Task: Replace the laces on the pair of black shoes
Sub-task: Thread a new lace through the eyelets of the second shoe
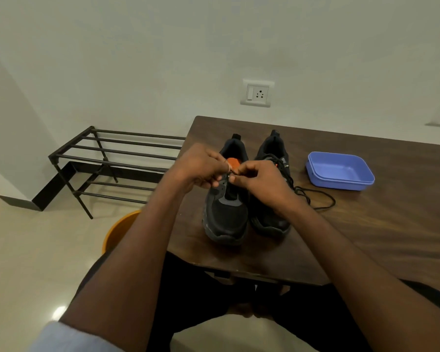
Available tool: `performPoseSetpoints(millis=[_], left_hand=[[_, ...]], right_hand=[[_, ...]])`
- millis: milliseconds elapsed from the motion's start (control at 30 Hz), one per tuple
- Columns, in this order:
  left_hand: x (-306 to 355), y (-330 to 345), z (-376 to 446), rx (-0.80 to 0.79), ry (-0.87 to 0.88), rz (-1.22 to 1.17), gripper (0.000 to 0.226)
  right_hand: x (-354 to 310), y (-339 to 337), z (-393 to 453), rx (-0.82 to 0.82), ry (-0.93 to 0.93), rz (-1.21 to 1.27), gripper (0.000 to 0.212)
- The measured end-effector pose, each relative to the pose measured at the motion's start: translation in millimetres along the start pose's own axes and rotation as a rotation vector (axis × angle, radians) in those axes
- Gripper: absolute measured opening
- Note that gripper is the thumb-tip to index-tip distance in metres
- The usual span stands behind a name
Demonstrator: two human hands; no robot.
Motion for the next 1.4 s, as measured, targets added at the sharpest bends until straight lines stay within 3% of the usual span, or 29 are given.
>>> performPoseSetpoints(millis=[200,333,467,600,767,933,1200,1400], left_hand=[[-14,-3,5,0.036,-0.088,0.084,0.012],[-22,16,10,0.04,-0.139,0.312,0.026],[-28,28,15,0.009,-0.163,0.414,0.026],[-36,27,16,-0.085,-0.237,0.293,0.02],[-41,25,18,-0.162,-0.281,0.209,0.021],[-39,28,21,-0.188,-0.274,0.224,0.021],[-37,29,20,-0.19,-0.263,0.239,0.02],[-35,28,20,-0.215,-0.189,0.208,0.029]], right_hand=[[8,3,-4,0.039,0.115,0.388,0.012],[15,2,-2,0.089,0.083,0.104,0.004],[6,8,-2,0.025,-0.016,-0.27,0.014],[1,10,-3,0.053,-0.065,-0.367,0.02],[-3,18,-6,-0.001,-0.089,-0.489,0.008],[-4,31,-6,-0.025,-0.108,-0.636,0.017],[-2,32,-3,0.023,-0.116,-0.649,0.018],[10,27,4,-0.009,-0.062,-0.426,0.012]])
Point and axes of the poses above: each hand's wrist, its own z-axis towards the middle knuckle, its own y-axis out of the palm, x = y × z, the point moved 10 cm from there along z, towards the middle knuckle, and after that the axes turned 8 degrees about z, right-handed, at the moved point
